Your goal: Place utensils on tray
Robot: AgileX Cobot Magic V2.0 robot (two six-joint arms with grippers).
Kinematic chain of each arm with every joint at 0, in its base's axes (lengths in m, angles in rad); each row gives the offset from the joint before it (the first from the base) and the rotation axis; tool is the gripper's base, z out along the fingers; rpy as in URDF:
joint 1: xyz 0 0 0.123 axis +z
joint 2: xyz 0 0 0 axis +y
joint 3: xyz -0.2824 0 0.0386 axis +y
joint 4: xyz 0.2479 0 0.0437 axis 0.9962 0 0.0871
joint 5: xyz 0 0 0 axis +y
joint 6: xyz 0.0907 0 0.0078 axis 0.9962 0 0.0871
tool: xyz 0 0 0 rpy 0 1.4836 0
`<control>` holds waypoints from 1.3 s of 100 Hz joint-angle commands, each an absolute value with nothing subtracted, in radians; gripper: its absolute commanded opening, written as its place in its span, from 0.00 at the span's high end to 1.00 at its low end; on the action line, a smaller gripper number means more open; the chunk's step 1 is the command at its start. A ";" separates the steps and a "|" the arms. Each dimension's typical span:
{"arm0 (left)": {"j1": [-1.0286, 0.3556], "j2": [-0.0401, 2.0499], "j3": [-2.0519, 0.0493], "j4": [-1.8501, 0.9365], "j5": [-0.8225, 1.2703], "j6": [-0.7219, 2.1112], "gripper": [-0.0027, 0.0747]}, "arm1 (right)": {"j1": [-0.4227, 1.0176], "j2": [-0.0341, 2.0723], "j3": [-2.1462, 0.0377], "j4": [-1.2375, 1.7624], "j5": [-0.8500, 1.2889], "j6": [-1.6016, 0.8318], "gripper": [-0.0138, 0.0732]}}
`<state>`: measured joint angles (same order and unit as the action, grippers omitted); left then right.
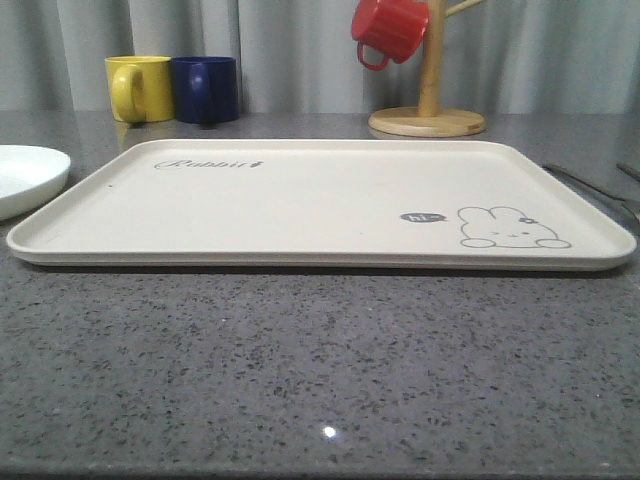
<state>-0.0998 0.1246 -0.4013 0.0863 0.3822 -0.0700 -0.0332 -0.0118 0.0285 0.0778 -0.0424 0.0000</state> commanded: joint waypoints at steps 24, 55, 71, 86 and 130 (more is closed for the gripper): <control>-0.109 0.549 -0.902 0.125 0.806 -0.024 0.99 | -0.029 -0.028 0.009 0.068 -0.125 -0.010 0.88; -0.109 0.728 -0.953 0.146 0.808 -0.013 0.99 | -0.029 -0.028 0.009 0.068 -0.125 -0.010 0.88; -0.109 0.767 -0.953 0.146 0.840 -0.013 0.78 | -0.029 -0.028 0.009 0.068 -0.125 -0.010 0.88; -0.109 0.778 -0.950 0.143 0.852 -0.018 0.28 | -0.029 -0.028 0.009 0.068 -0.125 -0.010 0.88; -0.031 0.991 -1.013 0.141 0.808 -0.099 0.18 | -0.029 -0.028 0.009 0.068 -0.125 -0.010 0.88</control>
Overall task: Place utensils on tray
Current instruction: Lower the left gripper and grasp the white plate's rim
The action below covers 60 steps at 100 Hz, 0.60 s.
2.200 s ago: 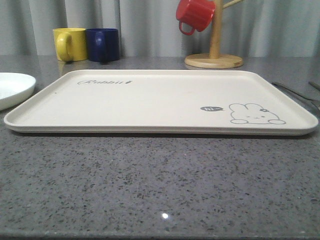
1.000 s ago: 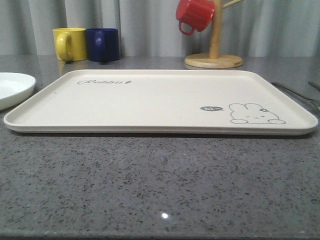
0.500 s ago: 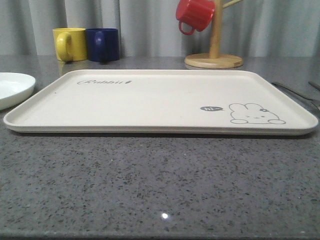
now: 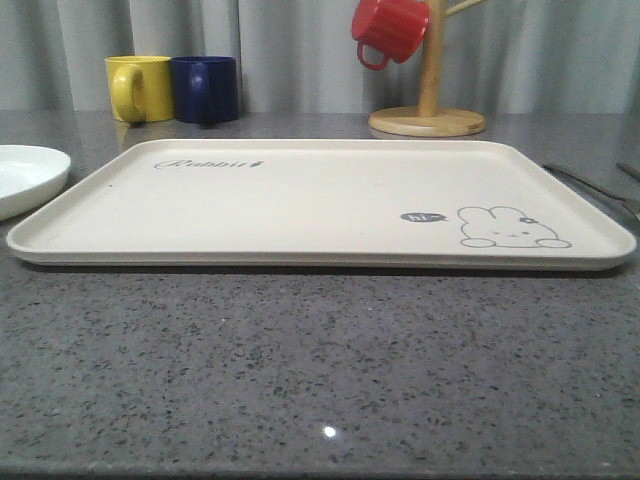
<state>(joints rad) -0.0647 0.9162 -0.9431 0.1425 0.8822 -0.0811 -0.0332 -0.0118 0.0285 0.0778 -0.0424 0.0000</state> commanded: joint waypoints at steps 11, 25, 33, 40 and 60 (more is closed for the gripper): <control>0.018 1.119 -1.085 0.138 0.800 -0.099 0.18 | -0.029 -0.028 0.009 0.068 -0.125 -0.010 0.88; 0.046 1.276 -1.181 0.135 0.798 -0.095 0.18 | -0.029 -0.028 0.009 0.068 -0.125 -0.010 0.88; 0.053 1.361 -1.227 0.139 0.798 -0.095 0.18 | -0.029 -0.028 0.009 0.068 -0.125 -0.010 0.88; 0.057 1.418 -1.260 0.135 0.800 -0.095 0.18 | -0.029 -0.028 0.009 0.068 -0.125 -0.010 0.88; 0.087 1.545 -1.307 0.119 0.808 -0.081 0.18 | -0.029 -0.028 0.009 0.068 -0.125 -0.010 0.88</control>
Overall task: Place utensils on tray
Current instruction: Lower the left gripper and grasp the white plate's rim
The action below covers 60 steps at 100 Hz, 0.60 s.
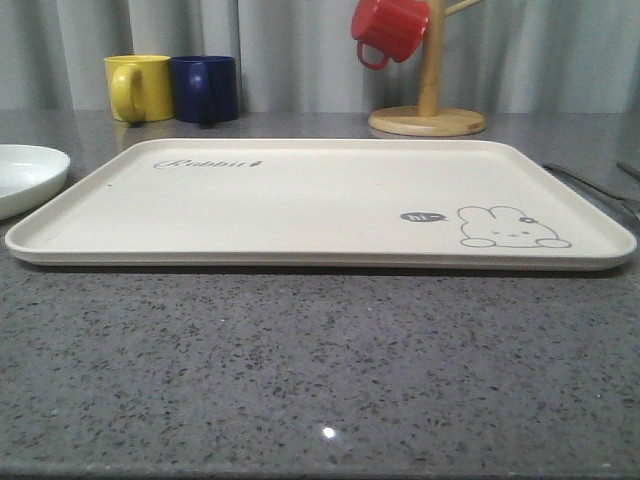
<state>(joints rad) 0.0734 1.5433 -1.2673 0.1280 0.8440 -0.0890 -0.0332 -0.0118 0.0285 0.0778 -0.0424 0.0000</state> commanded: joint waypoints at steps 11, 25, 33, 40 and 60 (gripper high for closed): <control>0.106 1.585 -1.307 0.108 0.806 -0.072 0.18 | -0.029 -0.028 0.009 0.068 -0.125 -0.010 0.88; 0.124 1.615 -1.307 0.096 0.802 -0.067 0.18 | -0.029 -0.028 0.009 0.068 -0.125 -0.010 0.88; 0.124 1.628 -1.307 0.091 0.802 -0.050 0.18 | -0.029 -0.028 0.009 0.068 -0.125 -0.010 0.88; 0.124 1.635 -1.307 0.076 0.804 -0.040 0.18 | -0.029 -0.028 0.009 0.068 -0.125 -0.010 0.88; 0.124 1.658 -1.307 0.063 0.810 -0.033 0.18 | -0.029 -0.028 0.009 0.068 -0.125 -0.010 0.88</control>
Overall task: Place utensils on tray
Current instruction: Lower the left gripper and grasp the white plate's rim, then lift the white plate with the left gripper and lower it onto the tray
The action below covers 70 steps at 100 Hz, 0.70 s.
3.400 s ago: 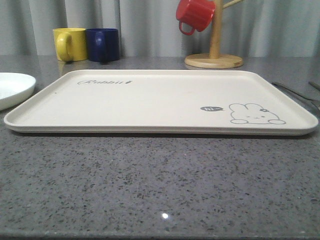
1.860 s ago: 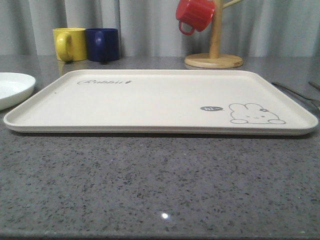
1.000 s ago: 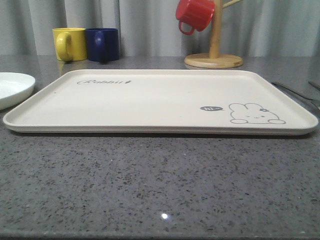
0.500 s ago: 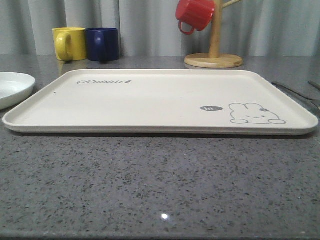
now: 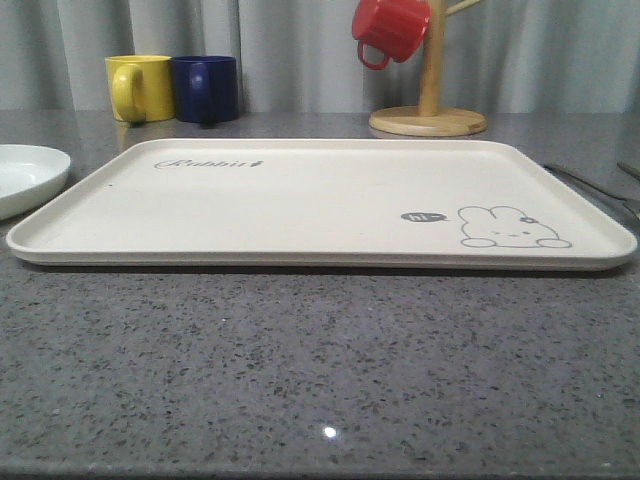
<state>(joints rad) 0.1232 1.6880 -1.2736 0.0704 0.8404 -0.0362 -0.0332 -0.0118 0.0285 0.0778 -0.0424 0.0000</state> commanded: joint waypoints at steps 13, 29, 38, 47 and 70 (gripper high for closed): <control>0.124 1.678 -1.307 0.055 0.829 -0.016 0.18 | -0.029 -0.028 0.009 0.068 -0.125 -0.010 0.88; 0.124 1.699 -1.307 0.055 0.848 -0.008 0.33 | -0.029 -0.028 0.009 0.068 -0.125 -0.010 0.88; 0.124 1.699 -1.307 0.055 0.852 0.000 0.50 | -0.029 -0.028 0.009 0.068 -0.125 -0.010 0.88; 0.124 1.699 -1.307 0.050 0.855 0.005 0.75 | -0.029 -0.028 0.009 0.068 -0.125 -0.010 0.88; 0.128 1.676 -1.307 0.048 0.855 0.034 0.99 | -0.029 -0.028 0.009 0.068 -0.125 -0.010 0.88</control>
<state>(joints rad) 0.1292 1.7146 -1.2936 0.0606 0.8415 0.0217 -0.0332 -0.0118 0.0285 0.0778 -0.0424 0.0000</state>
